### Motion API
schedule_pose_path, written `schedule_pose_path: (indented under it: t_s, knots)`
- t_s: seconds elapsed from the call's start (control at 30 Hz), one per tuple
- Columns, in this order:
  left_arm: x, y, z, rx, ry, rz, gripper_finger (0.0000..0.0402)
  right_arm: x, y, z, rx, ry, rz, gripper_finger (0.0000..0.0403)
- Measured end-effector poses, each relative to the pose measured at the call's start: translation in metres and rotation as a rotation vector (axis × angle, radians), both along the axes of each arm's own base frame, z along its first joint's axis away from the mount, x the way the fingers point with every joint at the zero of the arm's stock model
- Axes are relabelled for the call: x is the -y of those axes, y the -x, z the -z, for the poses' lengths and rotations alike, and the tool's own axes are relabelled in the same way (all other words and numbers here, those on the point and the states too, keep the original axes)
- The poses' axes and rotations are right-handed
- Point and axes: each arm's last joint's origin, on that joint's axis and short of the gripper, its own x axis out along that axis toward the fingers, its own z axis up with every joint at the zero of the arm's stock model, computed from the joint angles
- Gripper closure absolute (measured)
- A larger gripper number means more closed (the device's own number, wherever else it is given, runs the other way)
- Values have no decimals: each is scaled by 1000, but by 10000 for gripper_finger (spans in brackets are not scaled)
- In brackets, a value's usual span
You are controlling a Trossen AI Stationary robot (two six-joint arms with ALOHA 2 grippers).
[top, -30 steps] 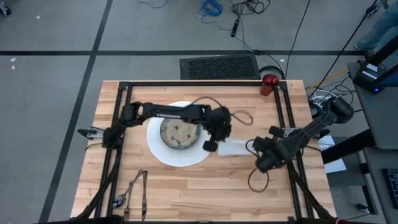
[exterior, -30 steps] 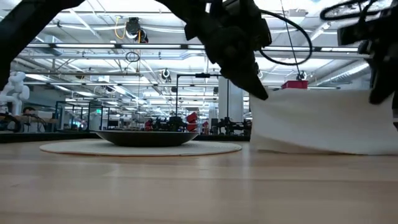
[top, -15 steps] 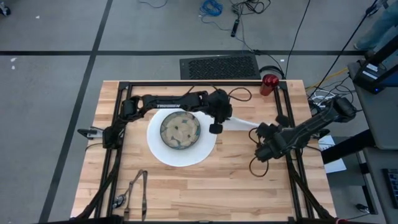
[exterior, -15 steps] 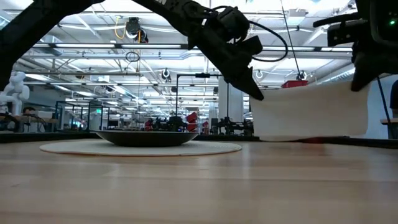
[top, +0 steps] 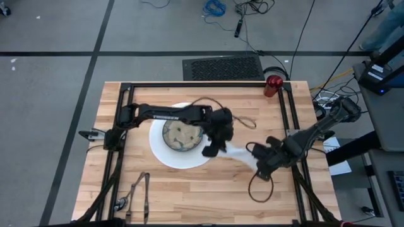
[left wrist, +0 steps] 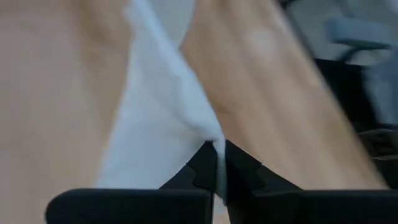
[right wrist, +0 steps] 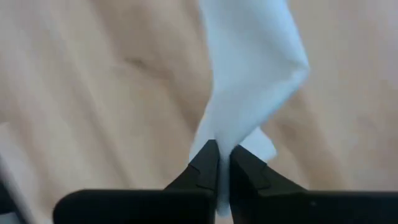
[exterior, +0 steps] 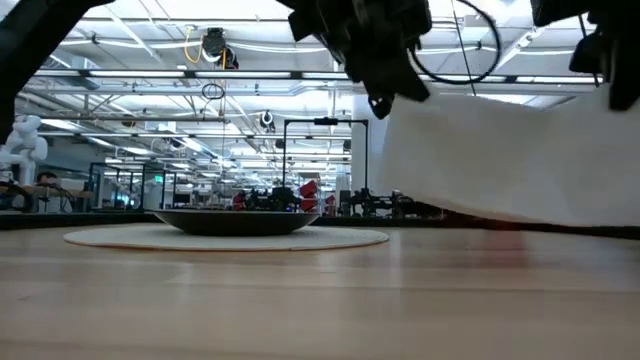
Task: Set table place
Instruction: Fold the white napkin
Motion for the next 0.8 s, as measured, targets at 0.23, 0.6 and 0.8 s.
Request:
schedule_pose_path:
  t_s: [0.23,0.6,0.8]
  knots:
    - [9,-7,26,-13,7,-5,401,1,10,34,-113,136,27,403]
    - [-77,-28,57,119,-86,-254,401,38,27,60,-245,445,122,403]
    - [-109,-31,46,282,-135,-310,401,60,32,61,-295,633,166,403]
